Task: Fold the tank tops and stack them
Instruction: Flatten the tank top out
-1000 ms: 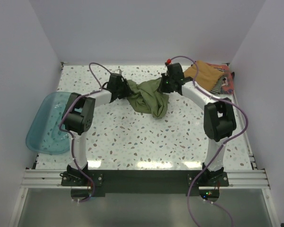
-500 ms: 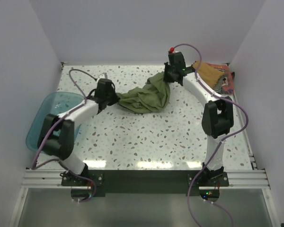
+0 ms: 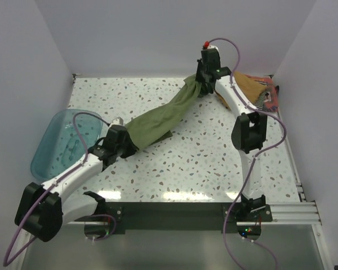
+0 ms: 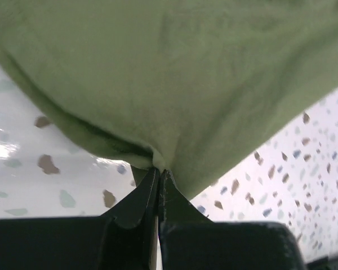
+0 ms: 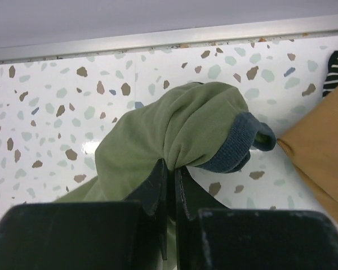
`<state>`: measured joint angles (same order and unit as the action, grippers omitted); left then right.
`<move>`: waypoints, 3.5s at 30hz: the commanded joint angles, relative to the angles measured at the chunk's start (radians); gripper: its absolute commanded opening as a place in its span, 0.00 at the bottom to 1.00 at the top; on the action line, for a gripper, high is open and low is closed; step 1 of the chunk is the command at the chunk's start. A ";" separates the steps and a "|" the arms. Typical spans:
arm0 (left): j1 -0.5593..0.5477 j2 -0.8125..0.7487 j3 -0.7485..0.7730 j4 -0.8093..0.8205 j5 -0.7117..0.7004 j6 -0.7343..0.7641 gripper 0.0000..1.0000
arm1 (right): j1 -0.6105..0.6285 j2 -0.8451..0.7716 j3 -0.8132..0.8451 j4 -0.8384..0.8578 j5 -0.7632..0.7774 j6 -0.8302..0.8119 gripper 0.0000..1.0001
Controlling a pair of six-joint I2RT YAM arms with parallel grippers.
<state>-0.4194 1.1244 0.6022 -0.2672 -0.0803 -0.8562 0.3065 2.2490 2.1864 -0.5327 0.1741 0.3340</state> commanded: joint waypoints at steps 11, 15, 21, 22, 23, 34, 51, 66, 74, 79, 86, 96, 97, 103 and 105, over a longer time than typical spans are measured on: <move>-0.114 -0.023 0.204 -0.101 -0.007 0.048 0.08 | -0.006 0.028 0.159 0.025 -0.034 -0.026 0.63; -0.108 0.043 0.293 -0.158 -0.062 0.100 0.38 | -0.004 -0.158 -0.046 0.001 -0.068 -0.006 0.75; -0.064 0.071 0.337 -0.178 -0.059 0.149 0.31 | 0.026 -0.452 -0.554 0.094 -0.298 0.040 0.45; -0.046 0.072 0.334 -0.169 -0.038 0.146 0.28 | 0.040 -0.541 -0.639 0.123 -0.308 0.040 0.42; -0.041 0.081 0.332 -0.162 -0.027 0.149 0.27 | 0.058 -0.590 -0.718 0.146 -0.305 0.039 0.40; -0.166 0.356 0.426 -0.066 0.209 0.318 0.47 | 0.207 -0.617 -1.105 0.341 -0.211 0.112 0.68; -0.277 0.387 0.301 -0.032 0.180 0.329 0.49 | 0.163 -0.394 -0.982 0.478 -0.048 0.128 0.04; -0.062 0.279 0.332 -0.343 -0.386 0.232 0.42 | 0.158 -0.522 -0.916 0.273 -0.053 0.080 0.00; -0.050 0.322 0.317 -0.372 -0.314 0.295 0.43 | 0.160 -0.516 -0.932 0.284 -0.079 0.091 0.00; -0.050 0.348 0.309 -0.382 -0.319 0.296 0.44 | 0.161 -0.513 -0.933 0.295 -0.087 0.091 0.00; -0.048 0.425 0.306 -0.349 -0.260 0.329 0.45 | 0.157 -0.508 -0.941 0.303 -0.096 0.092 0.00; -0.039 0.485 0.258 -0.307 -0.245 0.312 0.31 | 0.138 -0.511 -0.964 0.316 -0.117 0.099 0.00; -0.039 0.486 0.261 -0.302 -0.240 0.313 0.28 | 0.134 -0.511 -0.964 0.318 -0.120 0.100 0.00; -0.041 0.407 0.335 -0.331 -0.210 0.333 0.00 | 0.120 -0.508 -0.964 0.323 -0.139 0.106 0.00; -0.041 0.365 0.390 -0.372 -0.204 0.342 0.00 | 0.115 -0.502 -0.964 0.327 -0.145 0.109 0.00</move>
<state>-0.4656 1.5757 0.8970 -0.6109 -0.3061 -0.5438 0.4347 1.7592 1.2228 -0.2314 0.0498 0.4343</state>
